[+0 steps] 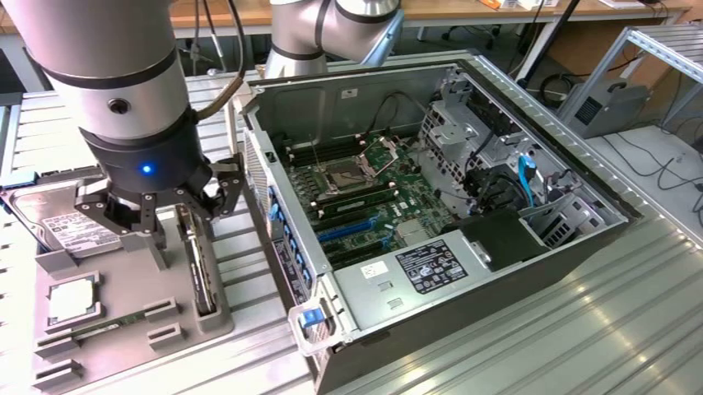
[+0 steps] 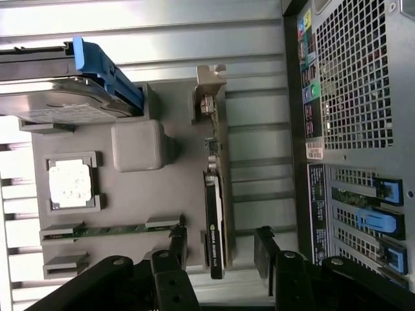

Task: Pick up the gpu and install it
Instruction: 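Pick up the gpu and move the gpu toward the slot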

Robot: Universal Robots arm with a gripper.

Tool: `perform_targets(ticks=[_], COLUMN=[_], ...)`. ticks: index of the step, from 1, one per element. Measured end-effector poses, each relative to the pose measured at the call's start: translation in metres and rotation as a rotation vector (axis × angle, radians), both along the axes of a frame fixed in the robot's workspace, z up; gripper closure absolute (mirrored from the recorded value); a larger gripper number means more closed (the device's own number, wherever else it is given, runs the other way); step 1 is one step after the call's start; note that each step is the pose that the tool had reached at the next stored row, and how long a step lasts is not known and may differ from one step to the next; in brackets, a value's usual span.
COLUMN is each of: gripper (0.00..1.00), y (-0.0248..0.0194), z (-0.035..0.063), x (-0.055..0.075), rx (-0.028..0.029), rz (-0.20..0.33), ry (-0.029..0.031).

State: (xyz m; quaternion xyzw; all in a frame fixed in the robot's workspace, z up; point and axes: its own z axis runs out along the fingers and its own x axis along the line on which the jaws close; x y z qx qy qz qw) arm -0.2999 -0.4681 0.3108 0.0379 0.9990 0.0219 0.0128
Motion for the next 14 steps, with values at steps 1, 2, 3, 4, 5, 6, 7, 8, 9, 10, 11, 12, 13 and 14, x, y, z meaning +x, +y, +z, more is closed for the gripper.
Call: perform_targets(ticks=[1, 2, 3, 4, 5, 6, 7, 8, 9, 10, 11, 12, 13, 14], gripper=[0.46, 0.46, 0.46, 0.46, 0.46, 0.46, 0.46, 0.46, 0.46, 0.46, 0.46, 0.46, 0.46, 0.46], y=[0.0000, 0.0000, 0.0001, 0.0001, 0.0001, 0.0001, 0.0001, 0.0001, 0.0001, 0.0001, 0.0002, 0.0002, 0.0001, 0.0001], z=[-0.0020, -0.0036, -0.0053, -0.0074, -0.0091, -0.0108, -0.0123, -0.0137, -0.0148, -0.0156, -0.0159, -0.0163, -0.0167, -0.0169], x=[0.000, 0.000, 0.000, 0.000, 0.000, 0.000, 0.000, 0.000, 0.000, 0.000, 0.000, 0.000, 0.000, 0.000], rx=[0.0000, -0.0001, 0.0000, -0.0001, -0.0001, -0.0001, 0.0000, 0.0000, 0.0000, -0.0001, -0.0002, -0.0002, -0.0001, -0.0001], rz=[0.000, 0.000, 0.000, 0.000, 0.000, 0.000, 0.000, 0.000, 0.000, 0.000, 0.000, 0.000, 0.000, 0.000], ry=[0.0001, 0.0002, 0.0003, 0.0004, 0.0005, 0.0006, 0.0006, 0.0007, 0.0007, 0.0008, 0.0010, 0.0009, 0.0008, 0.0009])
